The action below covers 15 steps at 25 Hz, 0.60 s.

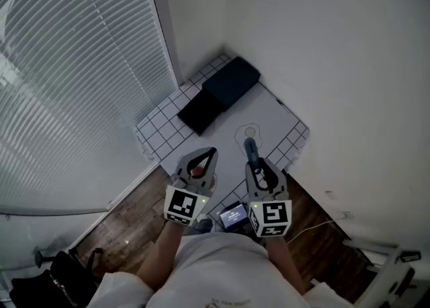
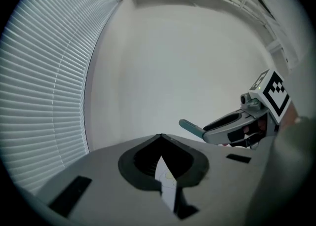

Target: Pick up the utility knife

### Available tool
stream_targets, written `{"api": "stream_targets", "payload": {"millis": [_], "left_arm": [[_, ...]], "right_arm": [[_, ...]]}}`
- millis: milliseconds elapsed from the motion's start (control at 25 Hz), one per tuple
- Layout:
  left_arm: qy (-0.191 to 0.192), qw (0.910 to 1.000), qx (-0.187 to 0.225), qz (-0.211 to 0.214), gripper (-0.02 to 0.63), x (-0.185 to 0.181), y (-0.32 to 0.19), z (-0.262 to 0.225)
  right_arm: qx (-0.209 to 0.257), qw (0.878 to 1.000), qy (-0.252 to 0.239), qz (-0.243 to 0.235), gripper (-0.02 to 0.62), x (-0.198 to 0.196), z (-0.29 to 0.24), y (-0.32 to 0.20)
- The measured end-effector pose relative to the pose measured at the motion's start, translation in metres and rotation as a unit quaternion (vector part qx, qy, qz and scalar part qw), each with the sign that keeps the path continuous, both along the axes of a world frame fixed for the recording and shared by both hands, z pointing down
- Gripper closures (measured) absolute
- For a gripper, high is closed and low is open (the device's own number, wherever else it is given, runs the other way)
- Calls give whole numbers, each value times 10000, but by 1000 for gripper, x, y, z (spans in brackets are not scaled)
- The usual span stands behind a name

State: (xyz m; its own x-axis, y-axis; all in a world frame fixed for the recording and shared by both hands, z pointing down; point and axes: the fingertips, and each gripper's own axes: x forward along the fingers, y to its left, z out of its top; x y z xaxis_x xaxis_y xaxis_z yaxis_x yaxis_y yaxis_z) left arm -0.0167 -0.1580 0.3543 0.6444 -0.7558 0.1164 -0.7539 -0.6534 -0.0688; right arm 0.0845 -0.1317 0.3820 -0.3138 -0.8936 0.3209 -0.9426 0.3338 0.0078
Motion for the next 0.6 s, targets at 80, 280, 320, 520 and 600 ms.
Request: {"api": "stream_targets", "payload": {"millis": [80, 280, 320, 520, 600], "left_arm": [[34, 9999, 129, -1, 600, 1, 0, -11], [142, 9992, 377, -35, 600, -4, 1, -32], [186, 9990, 405, -42, 600, -4, 2, -36], [251, 9986, 462, -30, 600, -3, 4, -44], [254, 9986, 459, -31, 600, -5, 4, -45]], "right_arm": [[108, 9999, -25, -2, 459, -1, -8, 1], [414, 9991, -9, -51, 459, -6, -28, 2], [464, 9989, 7, -62, 459, -7, -31, 3], [567, 9984, 22, -8, 459, -4, -36, 4], [593, 9982, 7, 8, 459, -4, -38, 5]]}}
